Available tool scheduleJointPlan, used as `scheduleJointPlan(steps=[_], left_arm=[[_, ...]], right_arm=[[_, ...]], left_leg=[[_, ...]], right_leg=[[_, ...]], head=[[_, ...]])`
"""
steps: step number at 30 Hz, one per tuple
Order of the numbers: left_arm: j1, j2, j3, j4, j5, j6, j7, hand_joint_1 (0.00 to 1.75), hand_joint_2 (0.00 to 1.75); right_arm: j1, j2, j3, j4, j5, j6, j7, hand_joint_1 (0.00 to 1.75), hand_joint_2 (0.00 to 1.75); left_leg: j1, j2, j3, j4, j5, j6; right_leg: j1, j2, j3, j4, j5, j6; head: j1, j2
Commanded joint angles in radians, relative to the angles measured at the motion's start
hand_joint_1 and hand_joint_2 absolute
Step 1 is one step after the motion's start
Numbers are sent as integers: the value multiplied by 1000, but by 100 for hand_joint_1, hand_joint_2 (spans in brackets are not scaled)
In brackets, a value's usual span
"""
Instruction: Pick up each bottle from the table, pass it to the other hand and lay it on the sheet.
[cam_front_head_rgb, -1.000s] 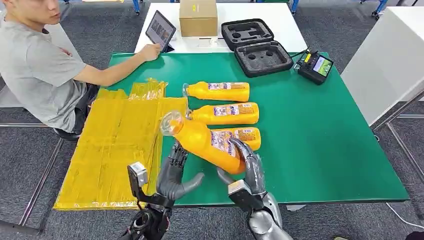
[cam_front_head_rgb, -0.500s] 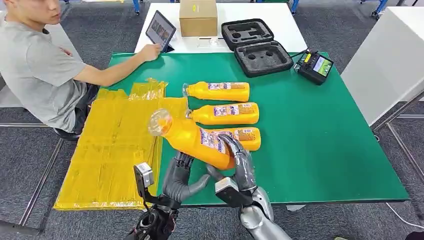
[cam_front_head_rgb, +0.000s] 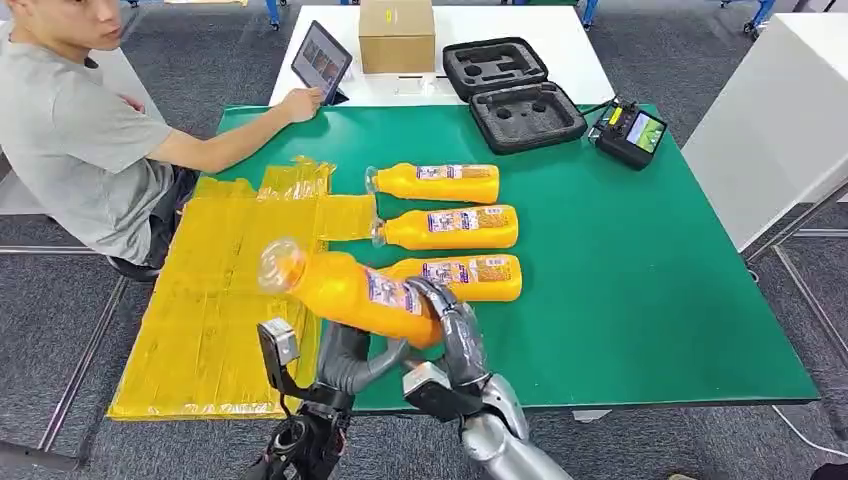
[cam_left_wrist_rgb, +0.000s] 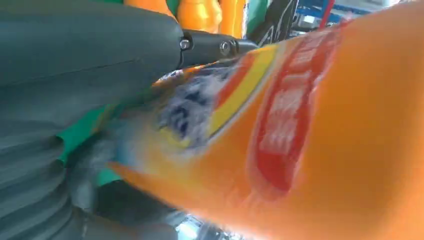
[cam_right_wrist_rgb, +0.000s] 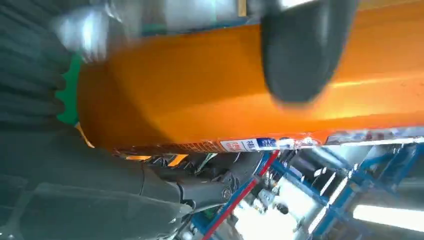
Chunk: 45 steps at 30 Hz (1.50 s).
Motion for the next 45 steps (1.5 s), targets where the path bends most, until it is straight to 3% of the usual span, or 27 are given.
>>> scheduleJointPlan(steps=[1,17,18,37,38,39,40,41,45], left_arm=[[-30,14,41,-6,15,7,5,0,175],[-39,18,16,-26,32,-8,19,0,175],[-40,18,3,-14,30,-13,20,175,175],[-66,14,-40,37,56,-20,23,175,175],[-71,13,-44,41,56,-19,23,175,175],[-71,13,-44,41,56,-19,23,175,175],[-71,13,-44,41,56,-19,23,175,175],[-71,9,-36,47,57,-18,23,175,175],[-72,27,-28,23,21,28,5,175,175]], right_arm=[[-25,-12,50,89,-26,-19,0,175,175],[-3,-15,8,82,-17,-34,0,175,175],[-3,-11,3,85,-12,-34,0,175,175],[-7,11,-25,119,53,-34,0,171,175],[-7,21,-40,130,70,-34,0,162,175],[-7,21,-40,130,70,-34,0,140,175],[-7,21,-40,130,70,-34,0,79,175],[-6,28,-46,143,75,-34,0,2,175],[-13,32,-41,166,29,-34,0,0,175]], left_leg=[[1,-1,3,0,-1,-2],[0,-1,1,0,0,-1],[1,-1,2,0,-1,-2],[1,-1,3,0,-1,-2],[1,-1,2,0,-1,-1],[1,-2,3,0,-1,-2],[1,-1,3,0,-1,-2],[1,-1,2,0,0,-1],[1,-1,3,0,-1,-2]], right_leg=[[1,1,3,-1,-1,-2],[0,0,1,-1,0,-1],[1,0,2,-1,-1,-1],[1,0,3,-1,-1,-1],[1,0,2,-1,-1,-1],[1,0,3,-1,-1,-2],[1,0,3,-1,-1,-1],[0,0,2,-1,-1,-1],[1,1,3,-1,-1,-2]], head=[[0,0],[0,0],[0,0],[0,0],[0,0],[0,0],[0,0],[0,0],[0,0]])
